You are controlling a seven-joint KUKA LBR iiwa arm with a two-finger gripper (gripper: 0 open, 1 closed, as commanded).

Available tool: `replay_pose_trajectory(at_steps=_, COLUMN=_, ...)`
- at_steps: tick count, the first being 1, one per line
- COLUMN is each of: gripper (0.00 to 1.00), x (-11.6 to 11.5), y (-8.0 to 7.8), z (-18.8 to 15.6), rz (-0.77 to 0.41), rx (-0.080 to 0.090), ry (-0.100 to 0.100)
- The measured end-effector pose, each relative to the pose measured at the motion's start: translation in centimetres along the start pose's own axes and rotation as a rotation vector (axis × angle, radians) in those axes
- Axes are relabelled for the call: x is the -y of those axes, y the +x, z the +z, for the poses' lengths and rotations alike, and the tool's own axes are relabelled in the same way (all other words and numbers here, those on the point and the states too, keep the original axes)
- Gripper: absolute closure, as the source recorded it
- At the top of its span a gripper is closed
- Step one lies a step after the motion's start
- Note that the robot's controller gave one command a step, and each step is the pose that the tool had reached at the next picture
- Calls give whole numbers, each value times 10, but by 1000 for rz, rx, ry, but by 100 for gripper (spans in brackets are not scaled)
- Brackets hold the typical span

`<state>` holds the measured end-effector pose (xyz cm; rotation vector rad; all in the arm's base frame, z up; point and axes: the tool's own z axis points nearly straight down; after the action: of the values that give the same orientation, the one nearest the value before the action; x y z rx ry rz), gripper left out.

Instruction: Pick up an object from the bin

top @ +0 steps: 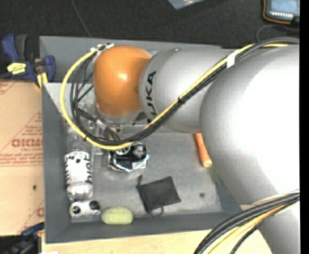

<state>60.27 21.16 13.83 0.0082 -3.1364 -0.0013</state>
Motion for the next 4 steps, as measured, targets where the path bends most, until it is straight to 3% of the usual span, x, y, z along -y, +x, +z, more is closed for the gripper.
replay_pose_trajectory(at_steps=1, gripper=0, x=1, y=-2, z=-5, rz=4, rx=8, ry=-2)
replay_pose_trajectory(at_steps=2, gripper=0, x=9, y=-8, z=11, rz=62, rx=11, ry=-5)
replay_pose_trajectory(at_steps=3, gripper=0, x=59, y=-1, z=43, rz=245, rx=8, ry=-4)
replay_pose_trajectory(at_steps=4, gripper=0, x=75, y=-20, z=53, rz=274, rx=10, ry=-4)
